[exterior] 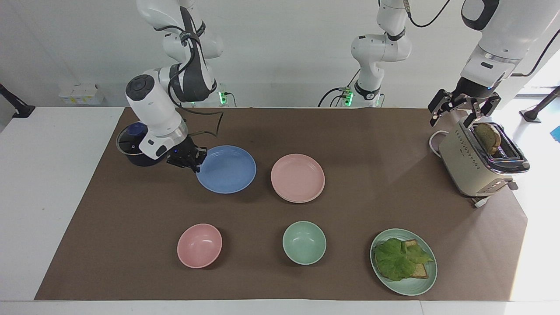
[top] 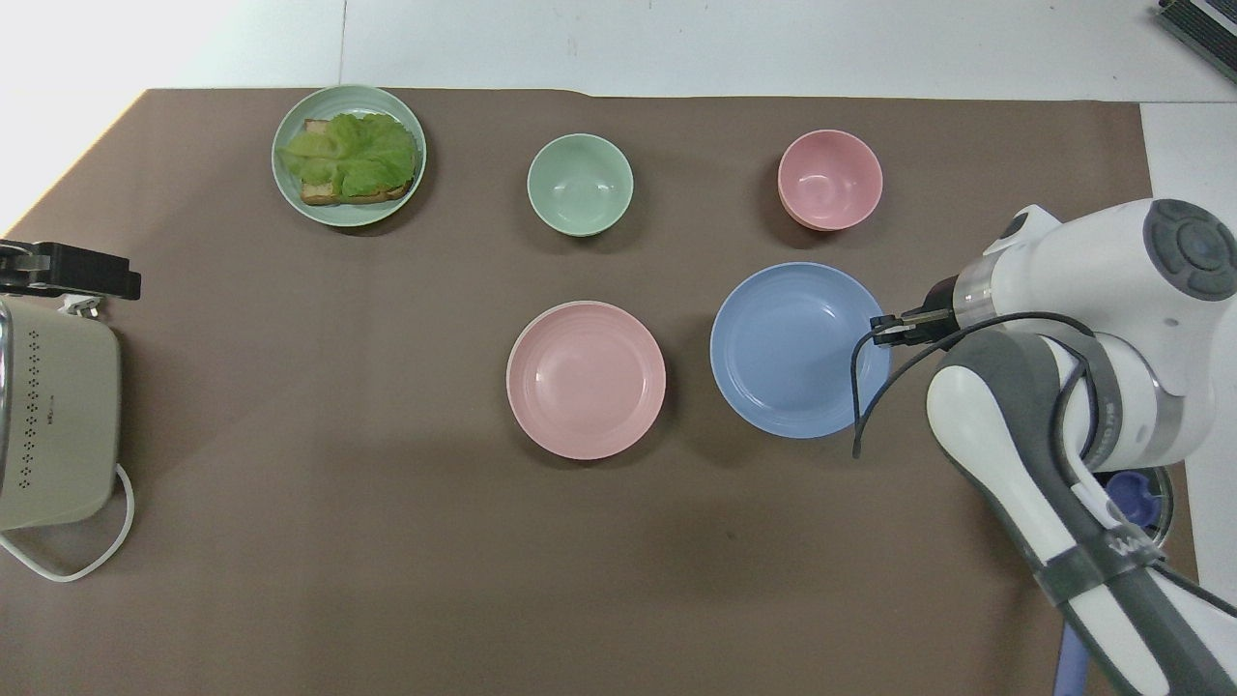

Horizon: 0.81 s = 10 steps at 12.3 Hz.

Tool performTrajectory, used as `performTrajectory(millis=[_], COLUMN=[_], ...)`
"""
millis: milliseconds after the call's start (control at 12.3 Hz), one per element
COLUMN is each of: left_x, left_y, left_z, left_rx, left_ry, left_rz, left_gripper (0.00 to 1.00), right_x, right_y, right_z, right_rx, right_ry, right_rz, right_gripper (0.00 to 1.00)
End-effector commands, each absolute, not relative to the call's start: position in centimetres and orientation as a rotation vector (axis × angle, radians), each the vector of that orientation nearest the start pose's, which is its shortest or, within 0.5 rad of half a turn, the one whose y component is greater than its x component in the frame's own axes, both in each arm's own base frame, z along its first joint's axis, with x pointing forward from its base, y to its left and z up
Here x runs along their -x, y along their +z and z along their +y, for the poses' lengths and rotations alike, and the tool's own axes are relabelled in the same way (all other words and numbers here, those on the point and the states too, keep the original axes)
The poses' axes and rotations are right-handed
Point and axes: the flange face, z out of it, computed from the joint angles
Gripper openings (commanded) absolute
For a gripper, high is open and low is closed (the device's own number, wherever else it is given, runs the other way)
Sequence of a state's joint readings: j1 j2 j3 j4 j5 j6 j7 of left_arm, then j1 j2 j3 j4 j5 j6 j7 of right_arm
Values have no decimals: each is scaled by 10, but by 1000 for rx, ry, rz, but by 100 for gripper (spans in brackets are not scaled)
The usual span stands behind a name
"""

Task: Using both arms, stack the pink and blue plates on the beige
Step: 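Grasp the blue plate and carry it onto the pink plate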

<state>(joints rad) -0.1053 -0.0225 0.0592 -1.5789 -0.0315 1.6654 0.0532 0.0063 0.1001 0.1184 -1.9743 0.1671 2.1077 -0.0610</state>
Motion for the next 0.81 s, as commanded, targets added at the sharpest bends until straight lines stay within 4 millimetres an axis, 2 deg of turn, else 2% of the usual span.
performTrajectory(millis=[0, 162, 243, 730], left_x=[-554, -554, -554, -554], left_y=[643, 643, 643, 643], left_z=[-25, -25, -25, -25], left_rx=[3149, 3149, 3149, 3149], left_ry=[-155, -155, -155, -155], left_rz=[171, 171, 171, 171], left_gripper=[100, 100, 100, 100], right_x=[-582, -576, -574, -567], right_y=[428, 421, 417, 382], right_z=[108, 139, 160, 233], right_rx=[2921, 2918, 2914, 2902], right_ry=[-106, -89, -100, -99], right_rz=[-101, -59, -38, 78], right_gripper=[0, 0, 0, 0])
